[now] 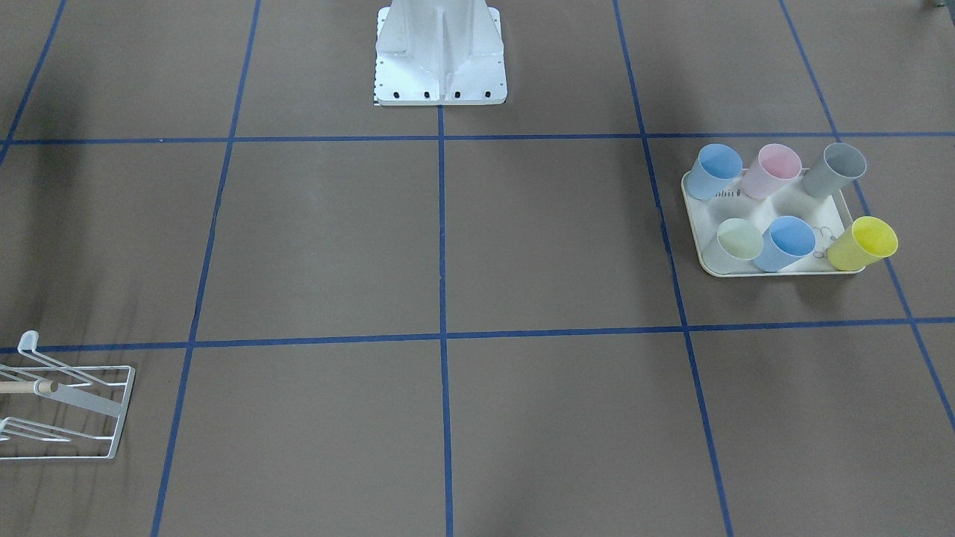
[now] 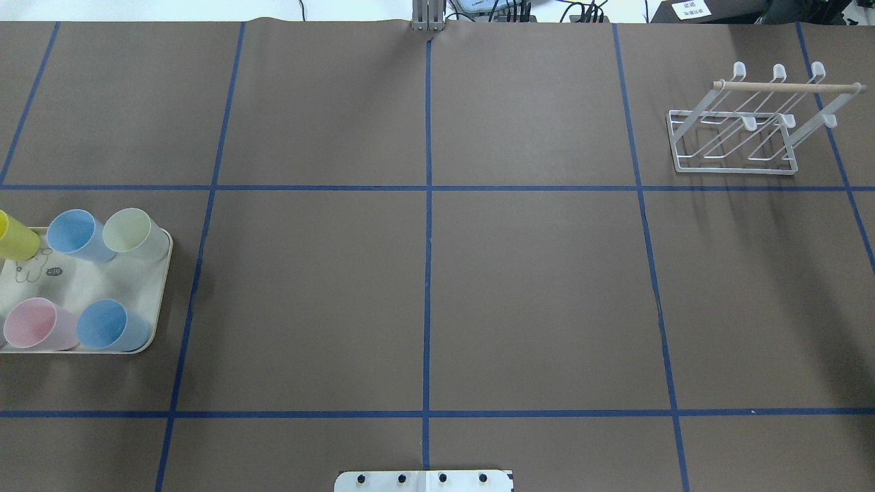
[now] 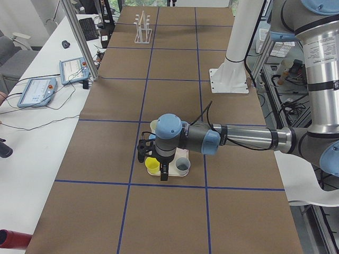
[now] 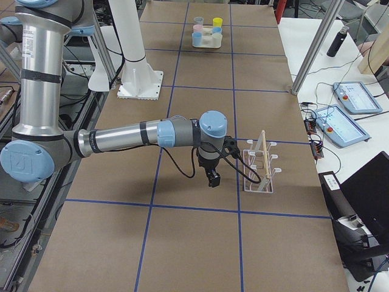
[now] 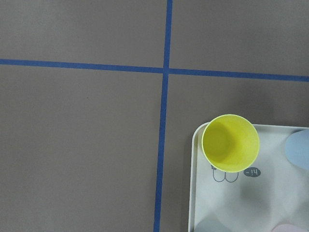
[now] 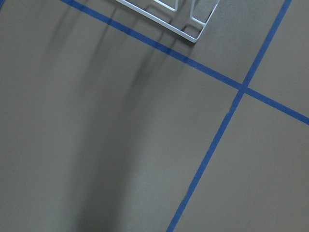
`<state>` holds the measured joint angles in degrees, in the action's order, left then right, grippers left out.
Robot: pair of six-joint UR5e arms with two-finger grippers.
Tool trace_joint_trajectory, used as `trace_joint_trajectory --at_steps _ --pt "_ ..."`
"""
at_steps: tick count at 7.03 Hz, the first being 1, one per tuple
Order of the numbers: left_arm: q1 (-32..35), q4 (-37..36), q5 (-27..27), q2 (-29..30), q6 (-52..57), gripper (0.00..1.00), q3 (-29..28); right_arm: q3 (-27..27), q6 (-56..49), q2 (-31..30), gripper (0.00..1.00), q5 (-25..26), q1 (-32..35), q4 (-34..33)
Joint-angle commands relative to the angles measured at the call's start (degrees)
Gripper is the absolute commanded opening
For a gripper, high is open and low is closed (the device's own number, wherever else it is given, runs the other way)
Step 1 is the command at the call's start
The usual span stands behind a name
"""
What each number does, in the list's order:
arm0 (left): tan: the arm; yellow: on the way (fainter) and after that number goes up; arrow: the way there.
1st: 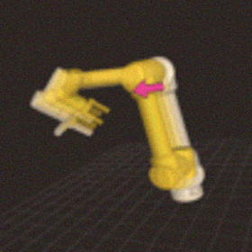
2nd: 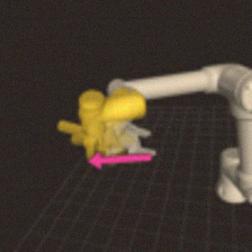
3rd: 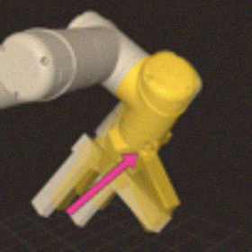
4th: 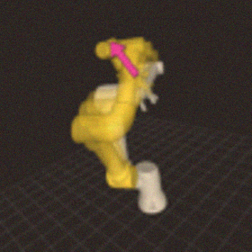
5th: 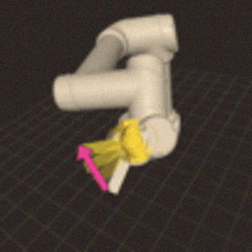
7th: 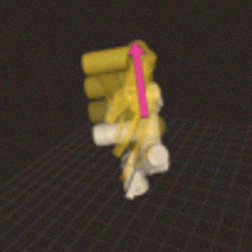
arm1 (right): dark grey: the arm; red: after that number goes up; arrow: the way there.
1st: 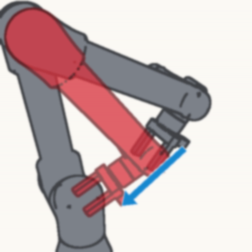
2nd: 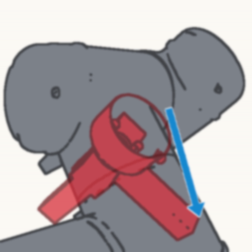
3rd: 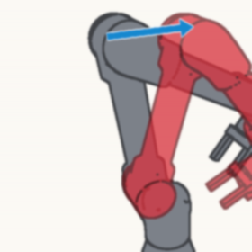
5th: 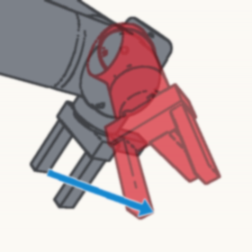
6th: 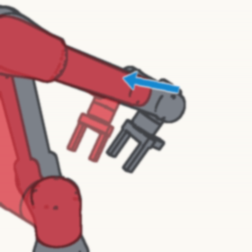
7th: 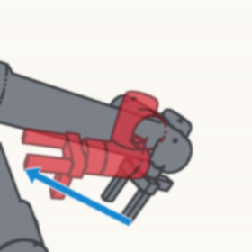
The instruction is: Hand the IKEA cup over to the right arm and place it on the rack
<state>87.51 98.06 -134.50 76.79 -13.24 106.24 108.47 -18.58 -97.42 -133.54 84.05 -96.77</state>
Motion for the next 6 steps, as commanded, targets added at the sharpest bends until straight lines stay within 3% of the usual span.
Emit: trace_joint_trajectory --at_steps 1,4,6 --pt "-1.0 0.2 -0.3 0.2 0.6 1.0 -0.1 -0.9 0.6 -0.5 1.0 -0.5 0.1 0.0" --pt "-1.8 1.0 -1.5 -1.1 0.6 1.0 0.9 -1.0 0.6 0.1 1.0 -0.5 0.1 0.2" --pt "-1.9 1.2 -7.1 -2.5 0.3 1.0 1.0 -1.5 0.6 1.1 1.0 -0.7 0.1 0.6"
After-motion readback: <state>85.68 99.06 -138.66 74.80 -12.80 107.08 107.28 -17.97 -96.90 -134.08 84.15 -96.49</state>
